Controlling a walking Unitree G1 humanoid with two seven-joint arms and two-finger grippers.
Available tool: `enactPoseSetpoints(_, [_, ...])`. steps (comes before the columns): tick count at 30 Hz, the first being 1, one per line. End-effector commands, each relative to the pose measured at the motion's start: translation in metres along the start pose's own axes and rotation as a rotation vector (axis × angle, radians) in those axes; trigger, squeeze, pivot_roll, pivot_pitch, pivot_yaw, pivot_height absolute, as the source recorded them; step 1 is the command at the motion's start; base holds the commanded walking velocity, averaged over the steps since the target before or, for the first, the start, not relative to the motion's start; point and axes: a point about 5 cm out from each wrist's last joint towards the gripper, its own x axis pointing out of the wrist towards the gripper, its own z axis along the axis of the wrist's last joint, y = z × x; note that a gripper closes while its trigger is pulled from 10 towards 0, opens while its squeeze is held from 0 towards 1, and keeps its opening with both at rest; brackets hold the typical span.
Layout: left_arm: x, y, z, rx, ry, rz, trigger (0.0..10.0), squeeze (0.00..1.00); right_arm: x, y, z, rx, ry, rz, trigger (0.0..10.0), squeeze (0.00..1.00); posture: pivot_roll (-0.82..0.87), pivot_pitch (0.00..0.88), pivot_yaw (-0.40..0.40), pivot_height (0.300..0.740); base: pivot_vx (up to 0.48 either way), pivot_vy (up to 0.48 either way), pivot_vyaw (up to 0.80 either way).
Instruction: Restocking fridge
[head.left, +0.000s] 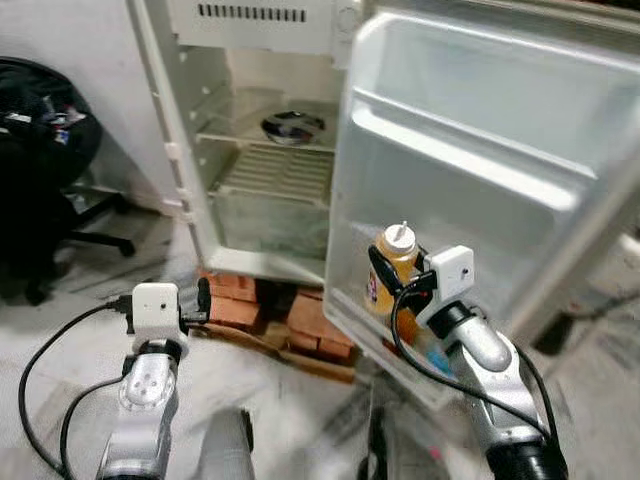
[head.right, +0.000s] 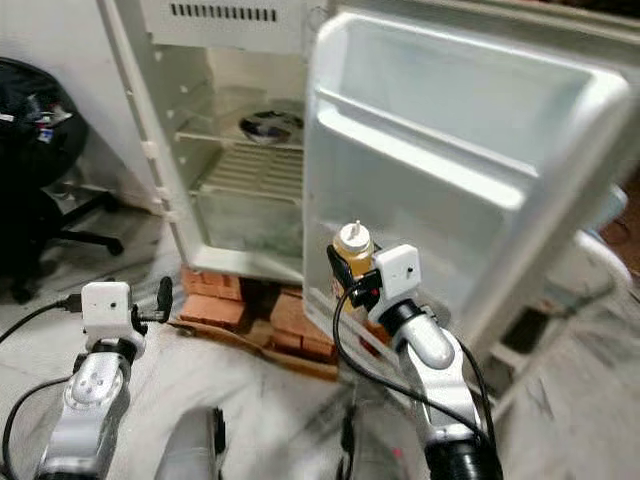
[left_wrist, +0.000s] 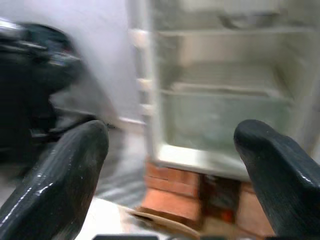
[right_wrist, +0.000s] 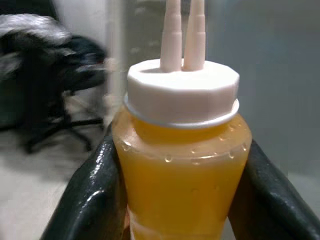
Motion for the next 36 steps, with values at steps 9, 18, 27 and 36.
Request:
enactPoseSetpoints(9, [-0.0082, 0.0044, -0.0154, -0.009, 0.075, 0.027, 10.0, 0.00, 0.0047, 0.0045, 0.0017, 0.006, -0.007, 0.014, 10.0, 0.00, 0.02, 0.000, -0.025, 0.616, 0.000, 0.000, 0.00])
enactPoseSetpoints(18, [-0.0069, 0.0048, -0.0150, -0.010, 0.069, 0.020, 10.0, 0.00, 0.0067, 0.0048, 0.0014, 0.002, -0.010, 0.008, 10.0, 0.00, 0.02, 0.000, -0.024, 0.616, 0.000, 0.225, 0.00])
enactPoseSetpoints(27, [-0.0070, 0.0050, -0.0148, -0.008, 0.069, 0.018, 10.0, 0.00, 0.0059, 0.0046, 0.0013, -0.001, -0.010, 0.004, 10.0, 0.00, 0.02, 0.000, -0.022, 0.616, 0.000, 0.350, 0.00])
enactPoseSetpoints(36, [-0.0064, 0.0055, -0.0143, 0.003, 0.069, 0.011, 10.0, 0.00, 0.0069, 0.0029, 0.0011, -0.010, -0.012, -0.018, 10.0, 0.00, 0.02, 0.000, -0.017, 0.616, 0.000, 0.111, 0.00])
